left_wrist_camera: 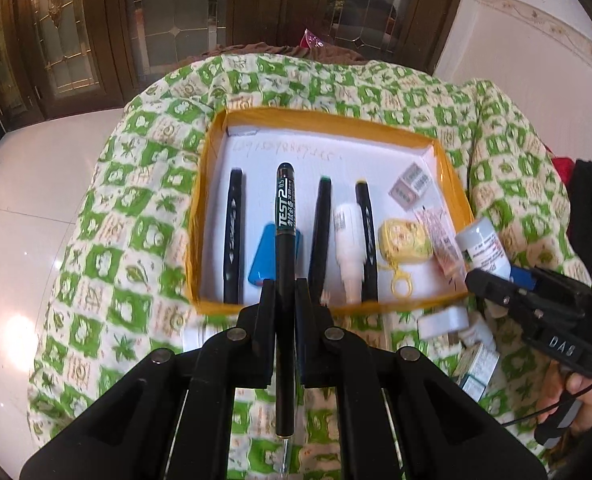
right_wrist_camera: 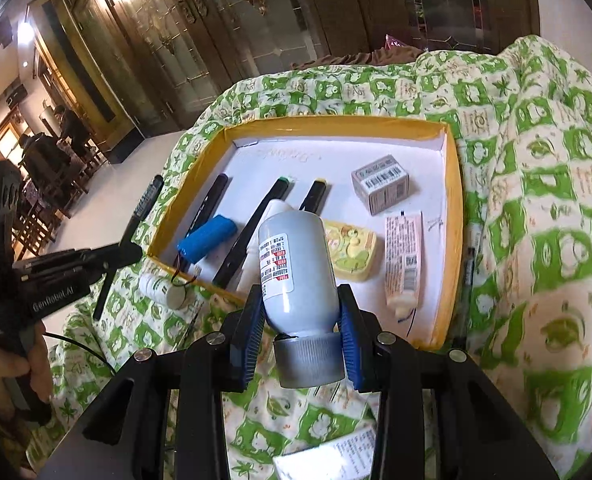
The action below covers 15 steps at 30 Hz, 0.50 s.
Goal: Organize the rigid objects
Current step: 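Carry the black pen with the left tool while the right tool carries the bottle toward the tray, then lower the pen and bottle into the tray and open both tools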
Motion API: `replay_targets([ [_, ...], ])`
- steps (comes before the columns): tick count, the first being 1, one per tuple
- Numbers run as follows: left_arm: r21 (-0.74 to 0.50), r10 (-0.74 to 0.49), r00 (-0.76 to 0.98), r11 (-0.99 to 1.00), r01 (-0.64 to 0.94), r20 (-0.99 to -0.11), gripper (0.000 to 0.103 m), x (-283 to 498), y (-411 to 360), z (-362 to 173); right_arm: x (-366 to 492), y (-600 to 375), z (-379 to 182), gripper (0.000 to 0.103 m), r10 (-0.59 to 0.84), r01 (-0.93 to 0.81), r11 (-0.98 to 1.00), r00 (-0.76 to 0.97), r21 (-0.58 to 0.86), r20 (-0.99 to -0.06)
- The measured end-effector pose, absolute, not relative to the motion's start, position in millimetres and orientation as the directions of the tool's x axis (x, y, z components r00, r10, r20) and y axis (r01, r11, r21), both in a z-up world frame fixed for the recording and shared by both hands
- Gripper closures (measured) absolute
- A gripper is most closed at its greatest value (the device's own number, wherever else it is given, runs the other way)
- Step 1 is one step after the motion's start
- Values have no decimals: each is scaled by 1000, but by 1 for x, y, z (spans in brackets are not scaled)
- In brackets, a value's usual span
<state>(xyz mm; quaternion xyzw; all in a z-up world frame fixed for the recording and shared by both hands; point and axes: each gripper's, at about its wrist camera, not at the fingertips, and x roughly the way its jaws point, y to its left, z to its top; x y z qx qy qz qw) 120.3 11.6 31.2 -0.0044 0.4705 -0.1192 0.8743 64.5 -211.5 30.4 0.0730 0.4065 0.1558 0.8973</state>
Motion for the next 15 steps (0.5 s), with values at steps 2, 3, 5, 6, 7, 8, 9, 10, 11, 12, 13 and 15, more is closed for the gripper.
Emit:
replay_targets([
  [2,-128,-219,527,971,203,-821,97,130,11,33,73,-212,31,71,336,-223,942,618,251,-711],
  [3,-133,-222,525,970,202,-822,97,134,11,33,77,-211,31,71,333,-223,943,616,247,-714],
  [5,-145,-230,516,969,200,-825,97,145,9,31,84,-211,30,71,329,-225,944,612,241,-719],
  [6,-147,-231,514,969,200,-826,97,149,8,30,90,-210,29,71,328,-226,945,608,238,-723],
  [7,-148,-231,512,969,198,-827,97,155,6,28,96,-209,28,71,328,-227,945,603,237,-728],
  [8,-150,-233,510,969,198,-828,97,160,5,26,99,-209,28,71,330,-229,944,598,239,-730],
  [9,-155,-236,507,968,197,-829,97,164,3,24,106,-208,27,71,334,-230,942,591,244,-734],
  [10,-166,-243,500,967,194,-831,97,172,2,20,111,-208,27,71,339,-231,941,585,249,-737],
  [11,-174,-248,495,966,191,-833,97,176,0,18,117,-208,27,71,345,-232,938,579,256,-739],
  [12,-182,-253,490,965,188,-834,97,181,-1,15,125,-207,26,71,349,-232,937,574,262,-741],
  [13,-189,-257,485,964,185,-836,97,188,-2,12,132,-207,26,71,352,-233,936,570,265,-743],
  [15,-204,-268,485,962,181,-832,97,198,-4,7,149,-204,26,71,355,-230,935,565,271,-745],
])
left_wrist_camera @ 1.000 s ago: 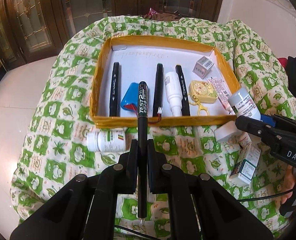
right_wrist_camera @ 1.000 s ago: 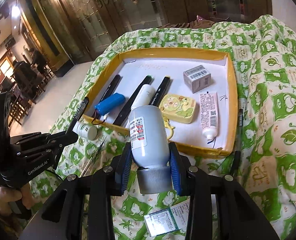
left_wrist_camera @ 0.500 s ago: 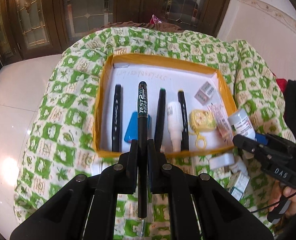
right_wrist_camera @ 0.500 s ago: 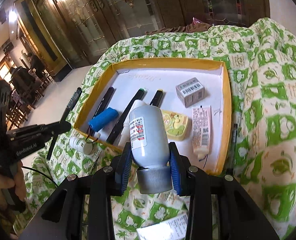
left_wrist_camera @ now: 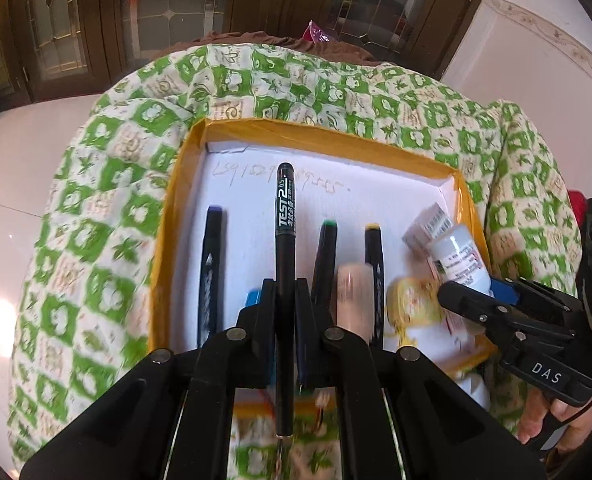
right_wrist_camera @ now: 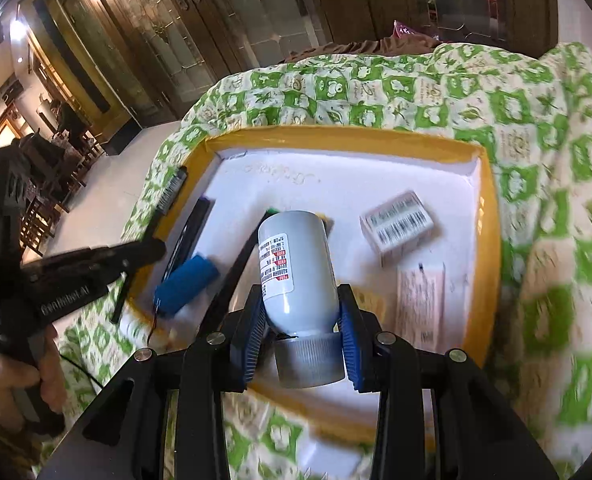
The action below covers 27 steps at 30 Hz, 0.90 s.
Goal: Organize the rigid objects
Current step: 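Lower the pen and bottle into the tray and open both tools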
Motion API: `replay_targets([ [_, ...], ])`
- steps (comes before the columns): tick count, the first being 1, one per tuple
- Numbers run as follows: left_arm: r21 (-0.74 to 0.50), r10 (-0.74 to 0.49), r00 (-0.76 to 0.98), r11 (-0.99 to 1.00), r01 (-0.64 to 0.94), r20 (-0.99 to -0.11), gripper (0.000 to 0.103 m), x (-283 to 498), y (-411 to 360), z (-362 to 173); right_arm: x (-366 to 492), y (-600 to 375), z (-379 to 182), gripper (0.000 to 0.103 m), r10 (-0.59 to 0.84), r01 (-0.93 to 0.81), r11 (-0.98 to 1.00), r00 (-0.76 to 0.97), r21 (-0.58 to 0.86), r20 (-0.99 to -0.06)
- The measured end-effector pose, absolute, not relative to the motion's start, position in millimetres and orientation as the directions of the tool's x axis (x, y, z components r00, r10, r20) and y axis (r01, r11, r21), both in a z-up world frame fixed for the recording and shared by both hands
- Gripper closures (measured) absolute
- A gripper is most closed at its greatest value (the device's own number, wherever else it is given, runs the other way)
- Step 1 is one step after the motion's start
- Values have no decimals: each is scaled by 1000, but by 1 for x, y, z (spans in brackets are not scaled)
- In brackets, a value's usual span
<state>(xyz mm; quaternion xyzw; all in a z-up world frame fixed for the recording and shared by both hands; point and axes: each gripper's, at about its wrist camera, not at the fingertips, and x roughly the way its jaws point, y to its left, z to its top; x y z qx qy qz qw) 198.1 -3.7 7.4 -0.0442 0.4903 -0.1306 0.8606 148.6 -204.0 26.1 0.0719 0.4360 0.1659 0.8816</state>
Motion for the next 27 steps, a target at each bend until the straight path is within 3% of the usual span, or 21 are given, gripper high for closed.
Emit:
replay_targets([
  [15,-198,-258,429,964,180,-865,97,265,-7,-32,238,-176,5,72,343,-166,939,529,301,-777],
  [27,-185,-250,427,964,189,-869,95,271,-11,-39,246,-167,-5,70,379,-170,924,520,341,-766],
])
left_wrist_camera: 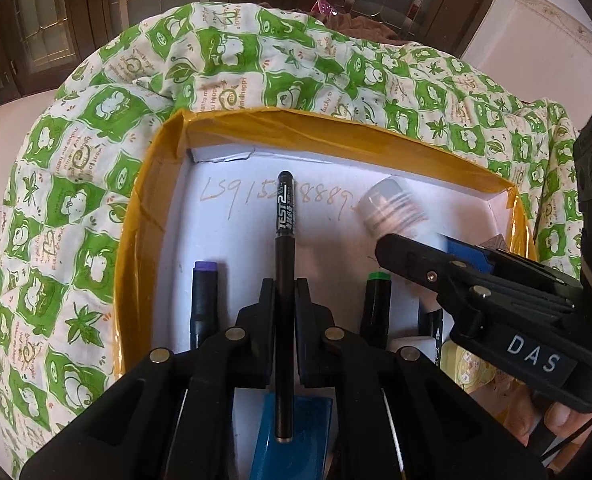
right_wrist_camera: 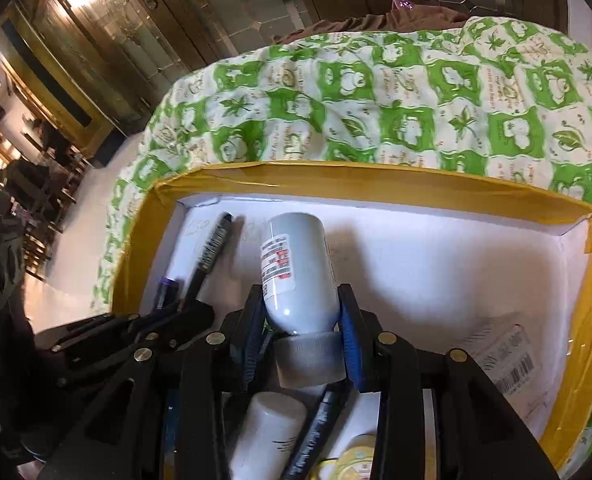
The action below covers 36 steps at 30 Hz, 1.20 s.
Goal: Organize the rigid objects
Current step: 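Lower the pen and bottle into the tray and open both tools, then withdraw both tools from the tray toward the items on the quilt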
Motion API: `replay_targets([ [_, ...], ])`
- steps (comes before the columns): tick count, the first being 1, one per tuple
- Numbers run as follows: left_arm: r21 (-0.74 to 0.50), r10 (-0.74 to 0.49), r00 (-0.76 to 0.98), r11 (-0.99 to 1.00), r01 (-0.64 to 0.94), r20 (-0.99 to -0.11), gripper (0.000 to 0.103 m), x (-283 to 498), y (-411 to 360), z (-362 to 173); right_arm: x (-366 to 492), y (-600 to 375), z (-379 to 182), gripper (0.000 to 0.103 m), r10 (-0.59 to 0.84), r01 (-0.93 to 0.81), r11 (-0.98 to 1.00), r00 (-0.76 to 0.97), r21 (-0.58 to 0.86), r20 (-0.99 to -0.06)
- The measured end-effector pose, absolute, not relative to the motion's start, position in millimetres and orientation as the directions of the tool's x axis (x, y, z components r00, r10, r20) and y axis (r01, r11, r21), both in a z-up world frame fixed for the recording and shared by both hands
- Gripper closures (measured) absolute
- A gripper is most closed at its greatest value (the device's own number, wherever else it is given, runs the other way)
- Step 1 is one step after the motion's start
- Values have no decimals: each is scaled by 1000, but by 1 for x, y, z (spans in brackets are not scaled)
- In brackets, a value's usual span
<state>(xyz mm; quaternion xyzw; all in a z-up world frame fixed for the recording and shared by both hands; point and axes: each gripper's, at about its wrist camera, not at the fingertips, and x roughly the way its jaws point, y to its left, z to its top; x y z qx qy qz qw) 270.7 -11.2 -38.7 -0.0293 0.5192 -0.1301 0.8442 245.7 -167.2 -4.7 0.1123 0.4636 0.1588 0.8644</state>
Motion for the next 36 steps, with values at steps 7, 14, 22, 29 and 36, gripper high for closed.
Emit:
replay_targets([
  [7,-195,-266,479,962,192,-836,59,251,1,-17,241,-168,4,45,383,-165,921,539,353,-750],
  [14,-247,-304,501,952,180,-810,59,207,16,0,200,-188,26,32,405,-180,911,571,372,-714],
  [22,-365,-360,506,926,94,-784,49,112,48,-10,120,-222,27,15,412,-155,901,596,405,-689],
  [29,-320,-307,456,946,52,-835,49,73,38,-42,60,-232,10,14,372,-89,919,520,384,-769],
  [36,-350,-310,496,937,14,-811,49,72,49,-39,16,-231,14,14,314,-65,945,466,322,-827],
])
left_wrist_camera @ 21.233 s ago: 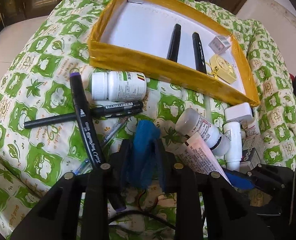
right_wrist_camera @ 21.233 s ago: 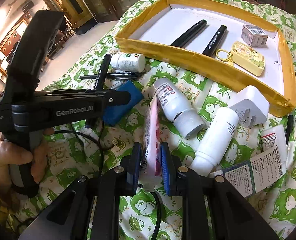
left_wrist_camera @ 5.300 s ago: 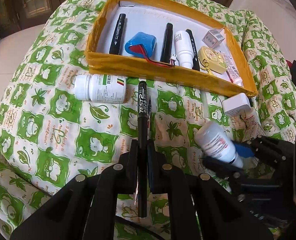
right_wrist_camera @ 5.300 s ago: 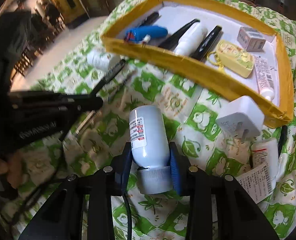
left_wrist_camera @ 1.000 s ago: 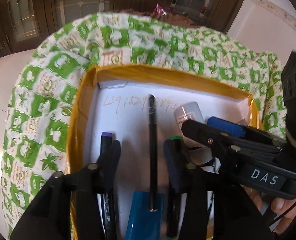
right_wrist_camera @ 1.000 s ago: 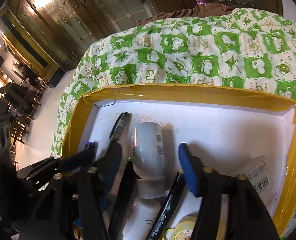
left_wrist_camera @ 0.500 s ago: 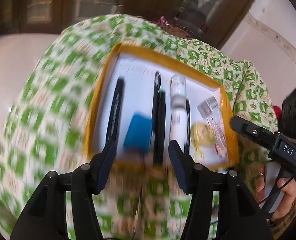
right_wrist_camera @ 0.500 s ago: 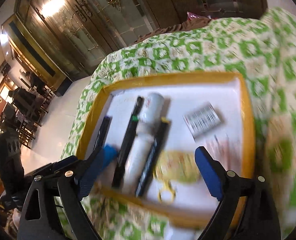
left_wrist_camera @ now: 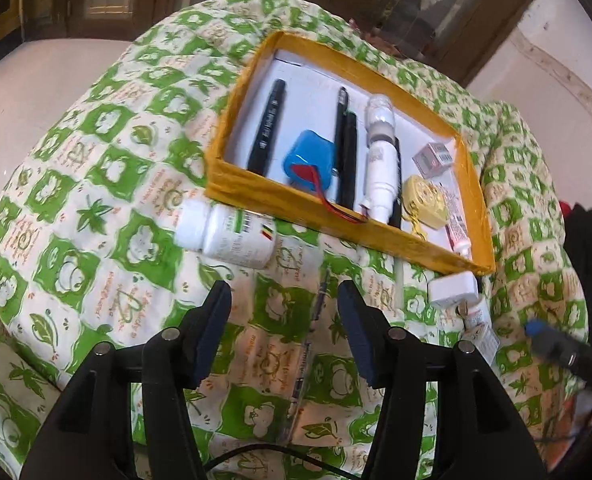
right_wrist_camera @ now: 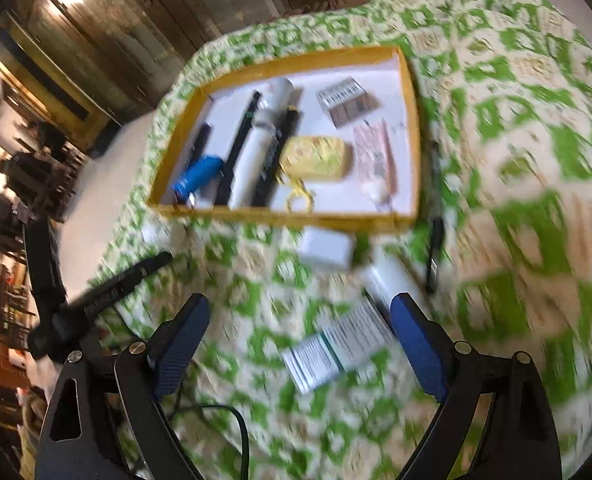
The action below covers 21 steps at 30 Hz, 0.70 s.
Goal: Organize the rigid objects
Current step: 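Withdraw both tools from the tray toward the items on the quilt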
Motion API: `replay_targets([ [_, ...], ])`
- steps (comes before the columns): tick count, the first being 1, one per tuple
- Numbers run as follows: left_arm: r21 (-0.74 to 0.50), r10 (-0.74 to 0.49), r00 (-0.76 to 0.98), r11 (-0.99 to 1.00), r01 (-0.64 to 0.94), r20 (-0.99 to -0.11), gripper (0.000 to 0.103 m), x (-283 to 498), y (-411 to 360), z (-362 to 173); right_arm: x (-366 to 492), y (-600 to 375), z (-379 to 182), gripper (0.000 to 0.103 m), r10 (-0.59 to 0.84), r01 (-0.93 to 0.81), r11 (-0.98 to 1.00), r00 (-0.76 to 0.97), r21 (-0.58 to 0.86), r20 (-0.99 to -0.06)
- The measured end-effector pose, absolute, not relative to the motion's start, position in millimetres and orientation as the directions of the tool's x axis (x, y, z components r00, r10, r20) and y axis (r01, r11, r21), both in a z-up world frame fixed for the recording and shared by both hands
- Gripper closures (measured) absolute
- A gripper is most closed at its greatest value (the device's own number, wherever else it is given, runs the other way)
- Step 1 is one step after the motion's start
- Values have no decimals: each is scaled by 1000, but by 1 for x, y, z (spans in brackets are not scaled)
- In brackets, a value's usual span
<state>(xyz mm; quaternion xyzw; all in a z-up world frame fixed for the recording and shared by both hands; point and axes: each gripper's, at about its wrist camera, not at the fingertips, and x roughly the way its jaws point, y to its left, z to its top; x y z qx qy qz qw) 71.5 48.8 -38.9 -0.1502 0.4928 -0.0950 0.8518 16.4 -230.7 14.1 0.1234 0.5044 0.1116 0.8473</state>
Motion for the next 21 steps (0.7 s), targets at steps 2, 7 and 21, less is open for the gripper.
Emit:
replay_targets([
  [2,-378,-313,516,926,-22,-797,49,72,59,-38,10,-230,8,14,283,-24,952,444,304,-850],
  [7,-404,-266,536,901,-156,-801,49,76,86,-45,0,-223,-9,14,235,23,963,417,269,-878],
  [21,-217,-170,528,976,-27,-832,49,106,56,-44,27,-202,-58,23,160,36,983,315,181,-935],
])
